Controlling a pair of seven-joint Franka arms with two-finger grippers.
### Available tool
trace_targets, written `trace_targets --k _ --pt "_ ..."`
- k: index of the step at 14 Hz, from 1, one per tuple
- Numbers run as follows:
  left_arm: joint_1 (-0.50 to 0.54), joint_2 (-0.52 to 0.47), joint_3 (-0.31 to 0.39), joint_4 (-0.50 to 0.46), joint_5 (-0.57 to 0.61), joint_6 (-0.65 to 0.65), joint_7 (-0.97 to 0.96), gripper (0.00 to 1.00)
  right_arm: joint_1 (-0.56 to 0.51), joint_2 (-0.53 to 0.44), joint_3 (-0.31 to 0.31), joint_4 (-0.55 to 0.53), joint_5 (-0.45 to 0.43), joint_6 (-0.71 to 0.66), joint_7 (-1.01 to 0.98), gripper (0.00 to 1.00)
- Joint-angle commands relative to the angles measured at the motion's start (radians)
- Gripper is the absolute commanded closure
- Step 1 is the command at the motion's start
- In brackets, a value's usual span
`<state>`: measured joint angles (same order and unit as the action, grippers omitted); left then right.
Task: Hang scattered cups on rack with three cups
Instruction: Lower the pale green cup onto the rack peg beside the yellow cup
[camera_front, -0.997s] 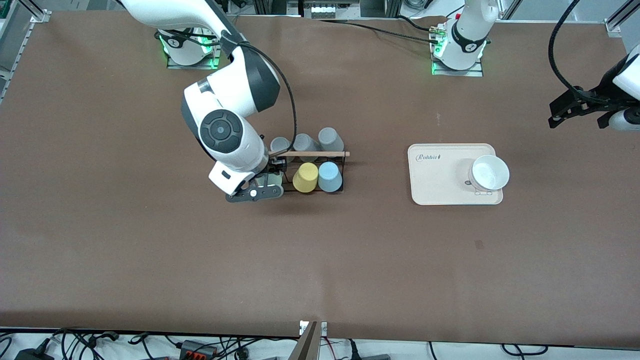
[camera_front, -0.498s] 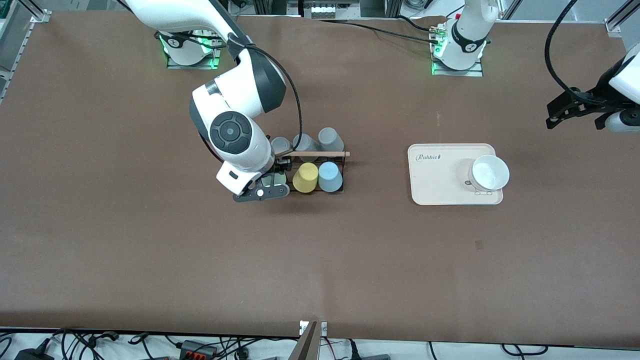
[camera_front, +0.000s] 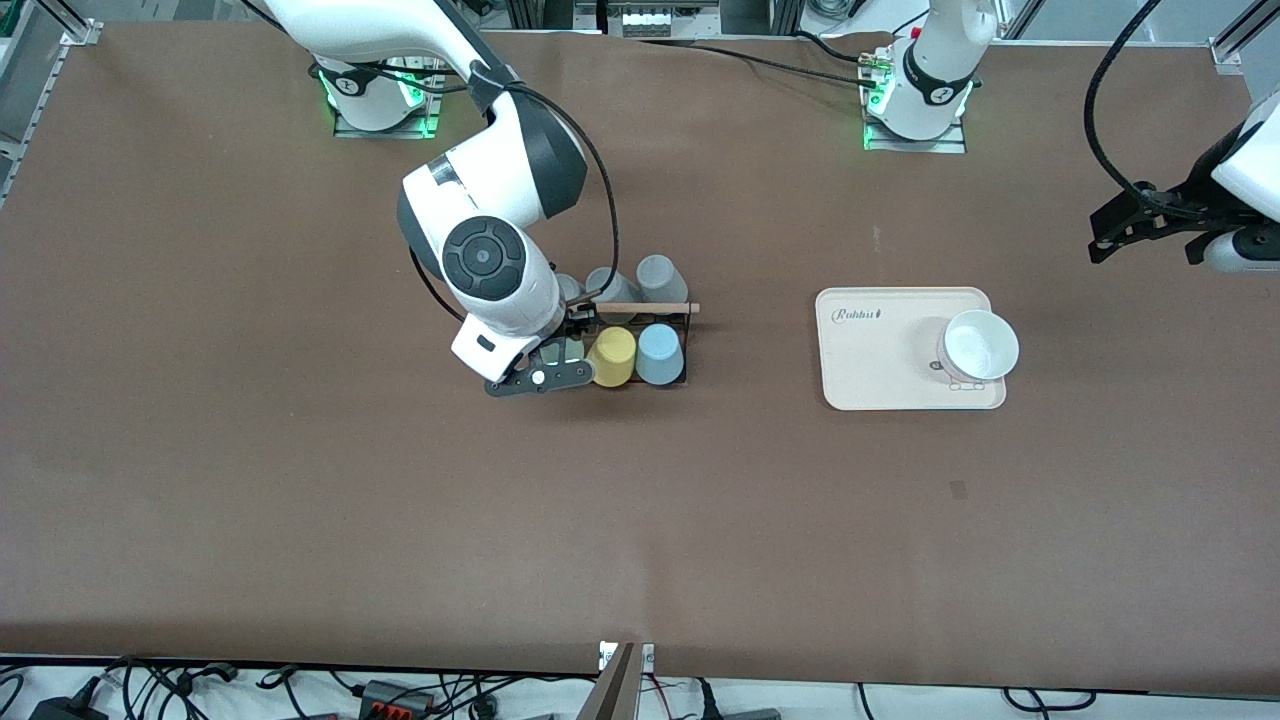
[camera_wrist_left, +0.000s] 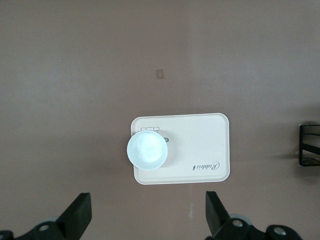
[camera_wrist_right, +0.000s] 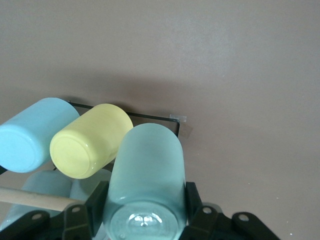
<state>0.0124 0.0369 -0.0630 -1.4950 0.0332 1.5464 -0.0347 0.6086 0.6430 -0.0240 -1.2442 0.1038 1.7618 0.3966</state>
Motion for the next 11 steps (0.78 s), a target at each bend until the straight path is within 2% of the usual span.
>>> trace_targets --k 1,11 --pt "-0.006 0.001 0.003 0.007 -0.01 0.004 -0.011 0.0 0.013 0.029 -0.008 0.025 0.014 -0.013 0.016 0.72" --pt "-0.006 0.003 0.003 0.006 -0.01 0.004 -0.011 0.0 0.006 0.098 -0.008 0.025 0.014 0.025 0.015 0.72"
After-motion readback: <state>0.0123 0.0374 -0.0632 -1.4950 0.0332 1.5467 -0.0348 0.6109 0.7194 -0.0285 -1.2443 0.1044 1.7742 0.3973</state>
